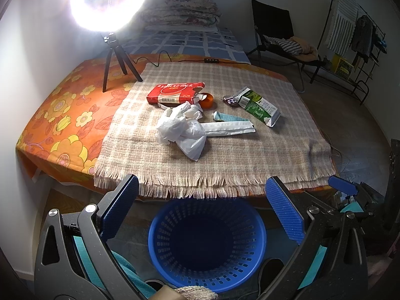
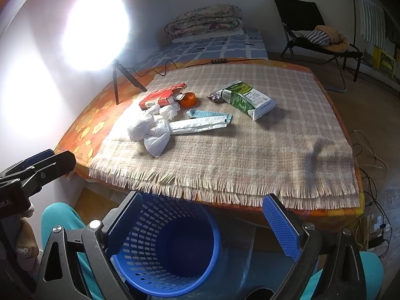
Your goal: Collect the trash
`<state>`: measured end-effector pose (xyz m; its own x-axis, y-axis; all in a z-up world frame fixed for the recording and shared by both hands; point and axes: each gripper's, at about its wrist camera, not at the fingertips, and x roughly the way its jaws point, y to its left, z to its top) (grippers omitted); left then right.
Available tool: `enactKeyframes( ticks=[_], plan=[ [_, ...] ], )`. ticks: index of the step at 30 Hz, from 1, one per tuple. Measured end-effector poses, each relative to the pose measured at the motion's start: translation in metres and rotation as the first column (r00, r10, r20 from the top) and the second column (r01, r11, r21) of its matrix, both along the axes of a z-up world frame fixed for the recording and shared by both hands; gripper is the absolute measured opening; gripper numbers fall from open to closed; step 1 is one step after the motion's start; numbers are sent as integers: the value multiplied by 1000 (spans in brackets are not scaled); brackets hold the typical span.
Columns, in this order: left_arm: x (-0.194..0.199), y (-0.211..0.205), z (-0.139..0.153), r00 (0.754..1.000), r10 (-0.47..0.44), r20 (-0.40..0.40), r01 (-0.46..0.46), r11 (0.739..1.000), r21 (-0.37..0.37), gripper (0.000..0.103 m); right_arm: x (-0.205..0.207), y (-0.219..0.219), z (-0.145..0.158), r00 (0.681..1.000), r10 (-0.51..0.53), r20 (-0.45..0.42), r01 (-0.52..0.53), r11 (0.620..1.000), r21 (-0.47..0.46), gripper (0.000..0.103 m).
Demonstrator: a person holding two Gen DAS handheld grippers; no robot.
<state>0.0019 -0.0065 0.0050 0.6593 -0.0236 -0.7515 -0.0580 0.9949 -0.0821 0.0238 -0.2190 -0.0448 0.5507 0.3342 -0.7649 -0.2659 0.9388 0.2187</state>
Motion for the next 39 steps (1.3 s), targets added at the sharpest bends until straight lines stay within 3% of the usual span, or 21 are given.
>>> enactKeyframes(
  ticks=[15, 33, 39],
  plan=[
    [1, 1, 0, 1000, -1, -3, 1, 1000, -1, 103, 1, -1, -5, 1000, -9, -27, 9, 1000, 3, 103],
    [14, 6, -25, 998, 13, -54, -14, 1000, -21, 103, 18, -2, -26, 993, -33, -116, 36, 999, 25, 103],
    [34, 15, -41, 996, 34, -79, -34, 999, -6, 103, 33, -1, -31, 999, -15, -47, 16, 1000, 15, 103]
  ],
)
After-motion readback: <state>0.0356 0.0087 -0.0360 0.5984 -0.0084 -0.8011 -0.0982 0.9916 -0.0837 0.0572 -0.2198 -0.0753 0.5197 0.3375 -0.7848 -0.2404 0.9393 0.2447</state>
